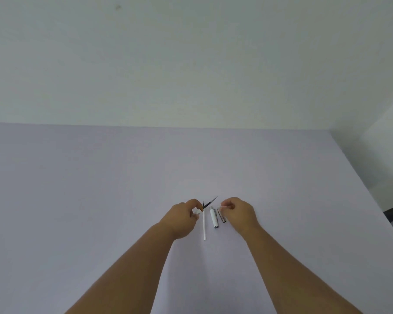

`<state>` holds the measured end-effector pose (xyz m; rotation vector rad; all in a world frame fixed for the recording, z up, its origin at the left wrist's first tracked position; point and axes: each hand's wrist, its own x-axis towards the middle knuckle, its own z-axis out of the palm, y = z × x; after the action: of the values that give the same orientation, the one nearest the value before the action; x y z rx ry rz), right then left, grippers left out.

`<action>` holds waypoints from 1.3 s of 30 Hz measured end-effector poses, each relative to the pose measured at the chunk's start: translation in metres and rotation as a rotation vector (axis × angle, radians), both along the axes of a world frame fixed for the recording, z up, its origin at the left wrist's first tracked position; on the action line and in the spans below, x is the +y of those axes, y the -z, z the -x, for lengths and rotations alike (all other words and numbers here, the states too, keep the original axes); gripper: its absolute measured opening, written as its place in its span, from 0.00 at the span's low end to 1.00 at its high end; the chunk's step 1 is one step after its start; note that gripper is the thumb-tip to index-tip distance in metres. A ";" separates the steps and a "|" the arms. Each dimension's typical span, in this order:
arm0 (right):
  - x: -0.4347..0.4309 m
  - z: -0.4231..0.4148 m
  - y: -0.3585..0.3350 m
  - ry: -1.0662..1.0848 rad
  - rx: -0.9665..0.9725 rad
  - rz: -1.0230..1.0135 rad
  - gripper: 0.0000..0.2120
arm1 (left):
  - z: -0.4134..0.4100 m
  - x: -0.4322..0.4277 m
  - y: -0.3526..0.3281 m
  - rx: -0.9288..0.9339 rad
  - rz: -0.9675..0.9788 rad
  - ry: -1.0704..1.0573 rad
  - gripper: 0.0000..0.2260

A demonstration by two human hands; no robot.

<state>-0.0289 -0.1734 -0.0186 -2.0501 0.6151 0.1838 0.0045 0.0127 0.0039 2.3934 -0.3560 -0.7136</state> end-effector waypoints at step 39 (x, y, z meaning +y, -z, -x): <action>0.021 0.005 -0.004 -0.126 0.024 0.261 0.08 | -0.001 0.008 -0.001 -0.034 -0.019 -0.223 0.09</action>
<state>-0.0337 -0.1524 -0.0149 -2.3439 0.5481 0.2110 0.0059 0.0208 0.0052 2.4171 -0.0935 -0.5774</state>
